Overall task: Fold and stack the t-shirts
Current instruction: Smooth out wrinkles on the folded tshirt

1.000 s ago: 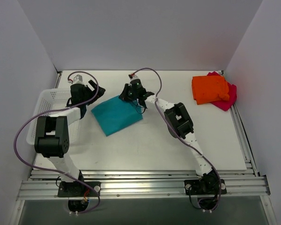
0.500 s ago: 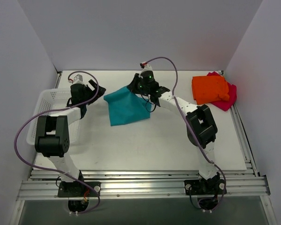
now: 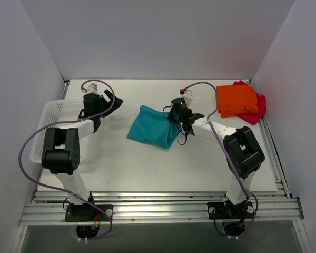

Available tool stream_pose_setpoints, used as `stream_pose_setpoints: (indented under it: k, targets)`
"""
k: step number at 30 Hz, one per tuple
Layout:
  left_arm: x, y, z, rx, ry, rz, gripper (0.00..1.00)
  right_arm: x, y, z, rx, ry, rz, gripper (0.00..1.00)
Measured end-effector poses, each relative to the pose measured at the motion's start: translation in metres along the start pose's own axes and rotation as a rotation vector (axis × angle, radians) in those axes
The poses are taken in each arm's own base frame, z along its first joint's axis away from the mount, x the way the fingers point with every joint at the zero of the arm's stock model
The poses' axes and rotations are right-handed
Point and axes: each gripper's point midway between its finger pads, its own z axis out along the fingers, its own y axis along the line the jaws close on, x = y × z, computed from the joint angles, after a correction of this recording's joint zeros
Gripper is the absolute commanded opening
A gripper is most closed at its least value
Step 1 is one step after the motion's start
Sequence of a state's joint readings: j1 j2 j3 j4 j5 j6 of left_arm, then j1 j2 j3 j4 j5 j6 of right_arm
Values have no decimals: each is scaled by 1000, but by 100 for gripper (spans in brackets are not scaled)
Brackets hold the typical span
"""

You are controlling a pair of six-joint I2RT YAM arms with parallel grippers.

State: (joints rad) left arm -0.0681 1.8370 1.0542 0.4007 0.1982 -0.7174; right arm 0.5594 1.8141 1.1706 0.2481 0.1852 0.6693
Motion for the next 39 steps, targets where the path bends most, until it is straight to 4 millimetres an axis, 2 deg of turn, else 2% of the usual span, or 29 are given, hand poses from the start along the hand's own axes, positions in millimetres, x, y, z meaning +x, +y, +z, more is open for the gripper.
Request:
stream_pose_setpoints:
  k: [4,9,12,17,21,25,26,27,29,30,31,32,36,39]
  targets:
    - [5,-10,1,17,9,15,94,-13,-9,8,32,-58,19,0]
    - [10,-14,2,18,18,34,94,5,-38,27,151,-39,30,0]
    - [10,-12,2,13,15,37,94,14,-53,24,228,-25,34,0]
    - [11,-13,2,10,18,41,94,18,-70,-8,321,-66,68,0]
    - [15,-17,4,13,23,51,94,16,-91,-39,415,-114,109,0]
    - [19,-22,8,18,29,66,94,16,-116,-59,510,-166,158,0]
    - [20,-23,8,19,30,70,94,19,-123,-62,532,-169,164,4]
    - [21,-23,8,18,31,72,95,24,-130,-64,556,-167,169,31]
    - [22,-23,9,17,33,76,95,36,-144,-68,603,-159,179,66]
    - [22,-22,9,16,34,76,95,42,-152,-70,626,-153,181,88]
    - [23,-21,9,14,35,76,95,48,-159,-73,650,-146,180,96]
    - [23,-21,10,13,35,76,95,54,-167,-77,674,-138,178,100]
    - [23,-20,10,7,34,76,95,70,-187,-89,730,-127,172,100]
    - [24,-19,10,0,36,79,95,72,-191,-105,735,-140,167,100]
